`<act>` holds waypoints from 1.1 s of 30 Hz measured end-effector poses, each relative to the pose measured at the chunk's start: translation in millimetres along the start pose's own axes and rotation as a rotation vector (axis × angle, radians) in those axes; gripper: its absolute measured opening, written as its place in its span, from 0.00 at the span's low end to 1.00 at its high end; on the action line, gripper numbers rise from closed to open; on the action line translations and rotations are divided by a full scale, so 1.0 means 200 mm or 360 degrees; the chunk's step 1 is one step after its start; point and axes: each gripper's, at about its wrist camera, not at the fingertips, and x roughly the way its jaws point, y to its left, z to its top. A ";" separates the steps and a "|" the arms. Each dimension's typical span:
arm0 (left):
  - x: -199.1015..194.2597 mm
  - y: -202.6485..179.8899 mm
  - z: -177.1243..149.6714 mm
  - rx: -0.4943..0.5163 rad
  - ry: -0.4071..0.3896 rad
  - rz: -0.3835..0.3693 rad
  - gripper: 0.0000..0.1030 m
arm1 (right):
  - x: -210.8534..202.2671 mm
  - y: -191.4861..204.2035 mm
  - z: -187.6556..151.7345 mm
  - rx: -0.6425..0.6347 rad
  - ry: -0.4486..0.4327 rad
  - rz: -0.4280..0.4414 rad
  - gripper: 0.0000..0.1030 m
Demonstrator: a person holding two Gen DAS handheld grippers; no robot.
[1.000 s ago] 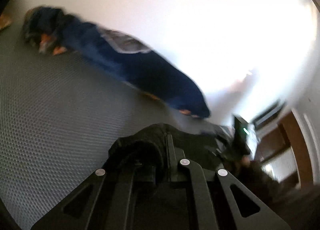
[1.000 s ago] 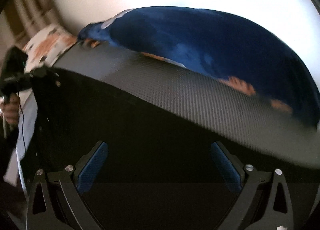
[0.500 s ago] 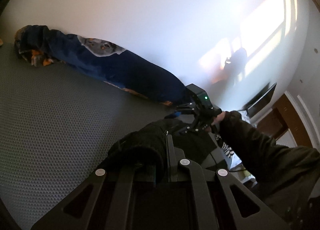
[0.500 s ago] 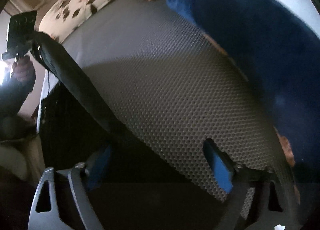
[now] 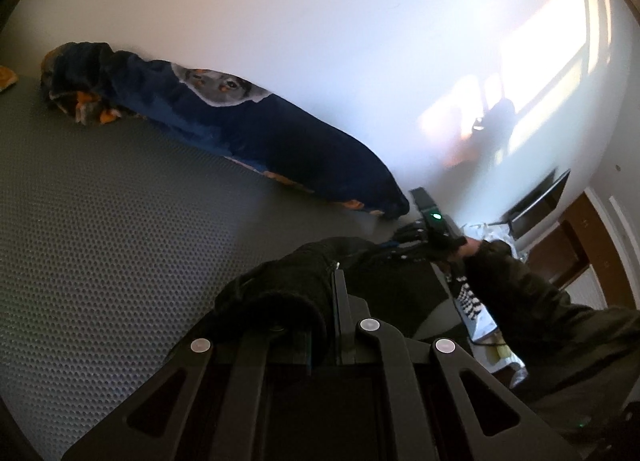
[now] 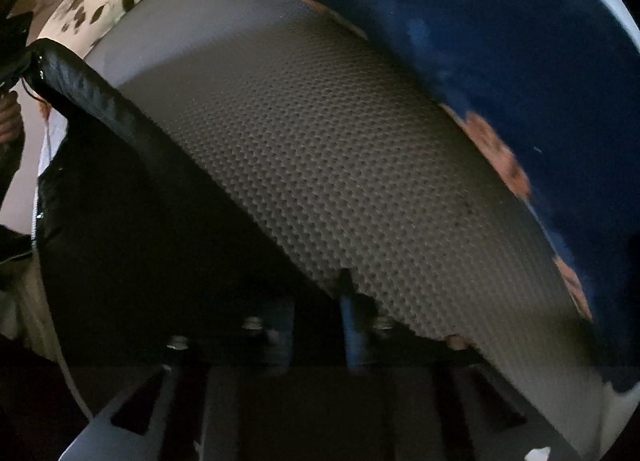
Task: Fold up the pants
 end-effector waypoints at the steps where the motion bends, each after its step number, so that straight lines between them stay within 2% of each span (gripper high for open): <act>1: 0.00 0.01 0.00 -0.0008 -0.0002 0.0010 0.07 | -0.04 0.05 -0.02 0.0025 -0.0049 -0.0066 0.10; 4: -0.02 0.02 -0.03 -0.0025 0.0012 0.0047 0.07 | -0.13 0.19 -0.09 0.0074 -0.0178 -0.0224 0.10; 7: -0.06 -0.01 -0.08 -0.0004 0.0042 0.0059 0.07 | -0.27 0.41 -0.23 0.0162 -0.0314 -0.0374 0.10; 11: -0.13 -0.05 -0.19 0.0016 0.0095 0.0058 0.08 | -0.39 0.65 -0.45 0.0242 -0.0391 -0.0445 0.10; 13: -0.17 -0.08 -0.27 0.0048 0.0127 0.0084 0.08 | -0.45 0.69 -0.60 0.0262 -0.0406 -0.0463 0.10; 16: -0.23 -0.08 -0.41 0.0041 0.0187 0.0104 0.10 | -0.45 0.86 -0.78 0.0308 -0.0408 -0.0456 0.09; 18: -0.25 -0.08 -0.51 0.0066 0.0229 0.0154 0.12 | -0.47 0.84 -0.91 0.0353 -0.0412 -0.0423 0.08; 20: -0.27 -0.07 -0.62 0.0064 0.0282 0.0179 0.13 | -0.43 0.93 -1.00 0.0409 -0.0404 -0.0377 0.08; 25: -0.25 -0.06 -0.81 0.0149 0.0418 0.0308 0.15 | -0.27 1.06 -1.13 0.0501 -0.0350 -0.0320 0.08; 28: -0.20 -0.08 -0.90 0.0264 0.0530 0.0439 0.20 | -0.15 1.07 -1.15 0.0524 -0.0284 -0.0334 0.09; 30: -0.18 -0.10 -0.93 0.0333 0.0547 0.0511 0.20 | -0.10 1.07 -1.15 0.0525 -0.0258 -0.0362 0.09; 33: -0.18 -0.13 -0.92 0.0340 0.0559 0.0553 0.21 | -0.10 1.06 -1.13 0.0555 -0.0264 -0.0375 0.09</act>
